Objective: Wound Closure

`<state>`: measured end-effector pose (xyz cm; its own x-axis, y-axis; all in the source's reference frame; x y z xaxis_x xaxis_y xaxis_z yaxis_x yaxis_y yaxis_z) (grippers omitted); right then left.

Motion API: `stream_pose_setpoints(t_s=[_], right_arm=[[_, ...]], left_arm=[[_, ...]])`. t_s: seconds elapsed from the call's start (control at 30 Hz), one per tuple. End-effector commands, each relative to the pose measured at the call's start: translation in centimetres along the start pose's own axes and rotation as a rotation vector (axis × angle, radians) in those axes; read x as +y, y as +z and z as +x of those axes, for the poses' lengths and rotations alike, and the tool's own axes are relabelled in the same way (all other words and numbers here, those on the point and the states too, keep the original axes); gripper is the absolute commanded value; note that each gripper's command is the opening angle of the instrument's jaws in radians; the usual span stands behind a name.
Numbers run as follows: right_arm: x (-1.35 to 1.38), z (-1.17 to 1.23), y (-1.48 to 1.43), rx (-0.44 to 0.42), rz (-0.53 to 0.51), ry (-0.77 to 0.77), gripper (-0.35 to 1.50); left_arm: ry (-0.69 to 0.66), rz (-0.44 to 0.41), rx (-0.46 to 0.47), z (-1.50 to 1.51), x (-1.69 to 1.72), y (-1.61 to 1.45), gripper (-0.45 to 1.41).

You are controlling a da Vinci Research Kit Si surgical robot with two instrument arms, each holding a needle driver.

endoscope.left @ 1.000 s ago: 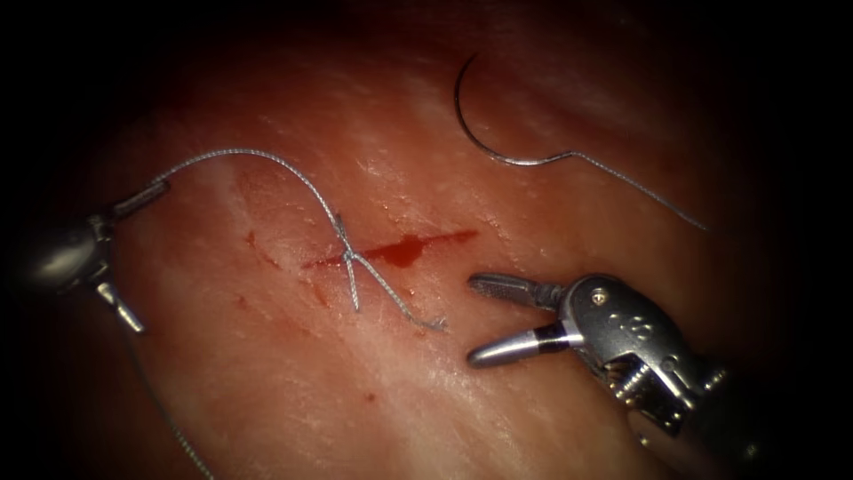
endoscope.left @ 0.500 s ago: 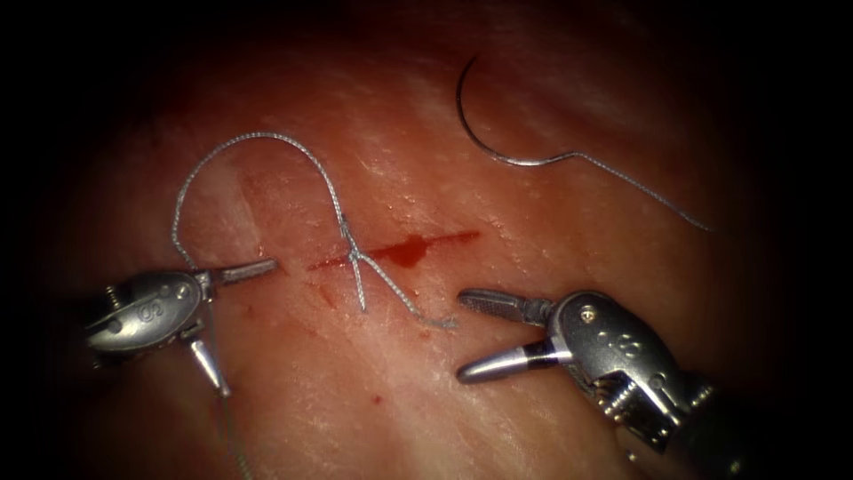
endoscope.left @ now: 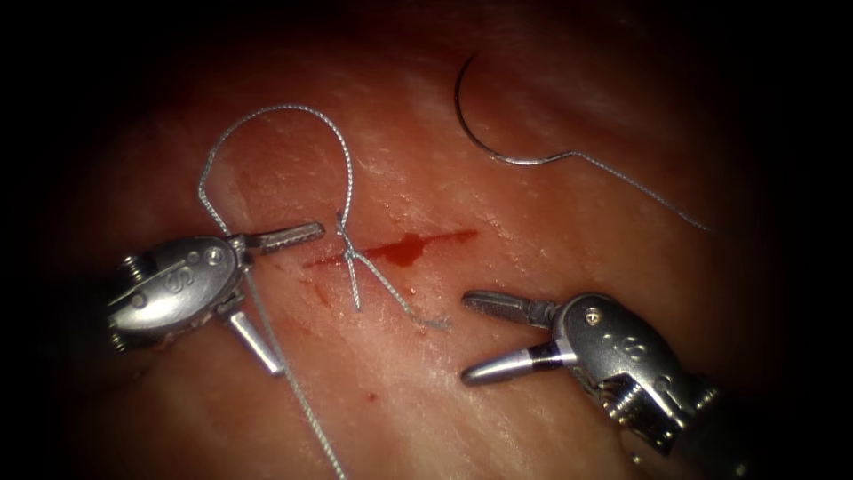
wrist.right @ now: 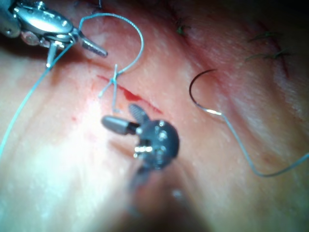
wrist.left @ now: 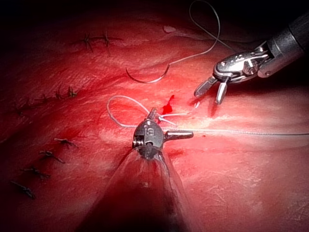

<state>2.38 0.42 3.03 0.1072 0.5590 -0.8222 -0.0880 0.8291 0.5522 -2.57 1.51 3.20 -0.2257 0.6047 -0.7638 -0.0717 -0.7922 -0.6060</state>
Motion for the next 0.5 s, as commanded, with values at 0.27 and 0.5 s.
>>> stream_pose_setpoints(t_s=[0.27, 0.5], right_arm=[[0.03, 0.0, 0.06, 0.003, 0.01, -0.002, 1.46], [-0.08, 0.05, 0.05, 0.008, 0.049, 0.01, 1.33]], left_arm=[[-0.01, -0.006, -0.016, -0.01, 0.05, -0.05, 0.91], [-0.205, -0.147, -0.003, -0.03, 0.02, -0.08, 0.91]])
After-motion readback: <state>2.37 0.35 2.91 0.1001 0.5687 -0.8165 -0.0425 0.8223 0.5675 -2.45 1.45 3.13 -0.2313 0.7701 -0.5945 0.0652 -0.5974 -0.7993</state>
